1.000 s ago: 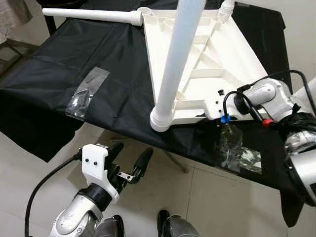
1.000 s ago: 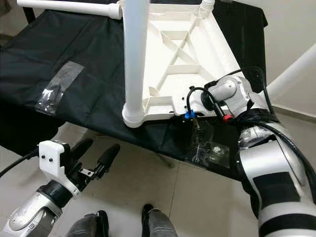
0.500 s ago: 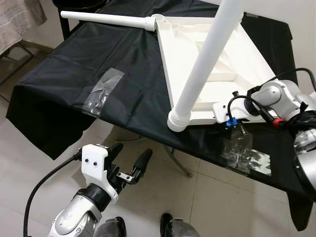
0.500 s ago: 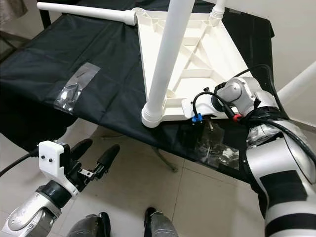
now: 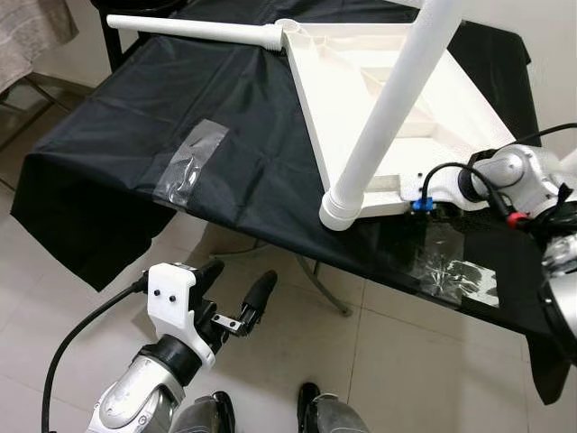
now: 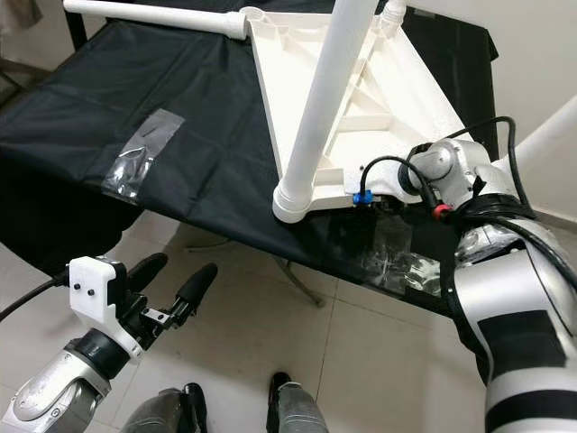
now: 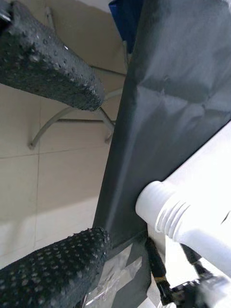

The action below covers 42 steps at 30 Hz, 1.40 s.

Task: Building children table

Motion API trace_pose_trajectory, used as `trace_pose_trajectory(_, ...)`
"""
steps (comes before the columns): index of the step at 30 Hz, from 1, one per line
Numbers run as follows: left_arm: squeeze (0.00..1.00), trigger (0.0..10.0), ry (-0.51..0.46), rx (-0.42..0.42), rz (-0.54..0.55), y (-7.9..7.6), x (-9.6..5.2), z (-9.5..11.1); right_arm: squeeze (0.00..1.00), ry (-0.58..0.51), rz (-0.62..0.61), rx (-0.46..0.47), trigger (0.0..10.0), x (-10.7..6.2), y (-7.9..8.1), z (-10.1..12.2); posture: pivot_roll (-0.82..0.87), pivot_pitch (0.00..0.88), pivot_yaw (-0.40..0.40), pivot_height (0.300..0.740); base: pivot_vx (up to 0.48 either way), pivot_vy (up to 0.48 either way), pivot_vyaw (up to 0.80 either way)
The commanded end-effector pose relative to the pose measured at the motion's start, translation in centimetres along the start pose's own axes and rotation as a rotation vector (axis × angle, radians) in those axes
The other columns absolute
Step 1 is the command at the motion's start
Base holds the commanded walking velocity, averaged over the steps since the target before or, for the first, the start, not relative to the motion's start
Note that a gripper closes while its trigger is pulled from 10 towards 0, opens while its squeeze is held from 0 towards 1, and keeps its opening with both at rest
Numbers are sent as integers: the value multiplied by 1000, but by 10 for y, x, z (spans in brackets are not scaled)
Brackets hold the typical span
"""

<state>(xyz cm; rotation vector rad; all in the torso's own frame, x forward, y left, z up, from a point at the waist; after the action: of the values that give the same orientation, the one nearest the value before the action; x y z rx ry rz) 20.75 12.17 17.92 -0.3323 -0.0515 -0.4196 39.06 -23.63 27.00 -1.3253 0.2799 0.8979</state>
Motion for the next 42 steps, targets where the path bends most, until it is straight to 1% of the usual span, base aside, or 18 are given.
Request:
trace_pose_trajectory(1,0,10000,39,0,-1,1,-2,-7,1000,-44,0,40,10000,-6,-1,-1,9,325,-88,740,0,0,0)
trace_pose_trajectory(7,0,10000,41,0,-4,1,-1,-8,1000,-175,42,138,10000,-24,-2,-1,8,318,-82,740,0,0,0)
trace_pose_trajectory(9,0,10000,43,1,-8,1,-1,-8,1000,-229,72,171,10000,-37,-1,-4,7,313,-80,740,0,0,0)
trace_pose_trajectory(11,0,10000,46,3,-15,2,0,-9,1000,-293,109,202,10000,-62,0,-8,5,306,-76,740,0,0,0)
trace_pose_trajectory(14,0,10000,48,7,-22,2,0,-9,1000,-327,104,220,10000,-80,0,-10,0,298,-71,740,0,0,0)
trace_pose_trajectory(18,0,10000,49,9,-30,3,2,-10,980,-381,95,253,10000,-98,6,-8,-8,286,-66,740,0,0,0)
trace_pose_trajectory(20,0,10000,49,9,-30,3,2,-10,980,-381,95,253,10000,-98,6,-8,-8,286,-66,740,0,0,0)
trace_pose_trajectory(21,0,10000,45,9,-31,6,3,-8,553,-436,113,279,10000,-105,16,-4,-13,282,-64,740,0,0,0)
trace_pose_trajectory(22,0,10000,45,9,-31,6,3,-8,553,-436,113,279,10000,-105,16,-4,-13,282,-64,740,0,0,0)
trace_pose_trajectory(23,0,10000,39,19,-17,11,5,-6,0,-507,151,329,10000,-105,32,1,-15,267,-60,740,0,0,0)
trace_pose_trajectory(26,0,10000,39,19,-17,11,5,-6,0,-507,151,329,10000,-105,32,1,-15,267,-60,740,0,0,0)
trace_pose_trajectory(29,0,10000,15,67,35,30,12,4,0,-656,255,537,10000,-93,91,10,-14,242,-50,740,0,0,0)
trace_pose_trajectory(30,0,10000,15,67,35,30,12,4,0,-656,255,537,10000,-93,91,10,-14,242,-50,740,0,0,0)
trace_pose_trajectory(32,0,10000,8,94,66,41,15,9,0,-636,285,632,10000,-87,123,10,-22,228,-43,740,0,0,0)
trace_pose_trajectory(34,0,10000,8,94,66,41,15,9,0,-636,285,632,10000,-87,123,10,-22,228,-43,740,0,0,0)
trace_pose_trajectory(37,0,10000,4,122,100,51,19,12,0,-594,320,703,10000,-79,154,13,-32,209,-44,740,0,0,0)
trace_pose_trajectory(40,0,10000,3,127,107,53,20,13,0,-593,337,715,10000,-75,163,17,-32,209,-44,740,0,0,0)
trace_pose_trajectory(42,0,10000,7,137,142,58,24,11,0,-665,215,824,10000,-40,179,45,-37,186,-45,740,0,0,0)
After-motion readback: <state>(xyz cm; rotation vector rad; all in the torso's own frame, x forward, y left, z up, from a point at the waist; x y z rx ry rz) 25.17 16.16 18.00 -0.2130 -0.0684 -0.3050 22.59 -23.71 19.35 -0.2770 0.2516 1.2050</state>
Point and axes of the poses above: a point about 5 cm out from each wrist's last joint towards the gripper, its own x axis pointing out of the wrist towards the gripper, its own z axis along the axis of the wrist's last joint, y = z × x, the point moved 1 cm from there along x, pointing out of the wrist towards the gripper, and after that the axes turned 7 degrees about -x, right-handed, at the moved point
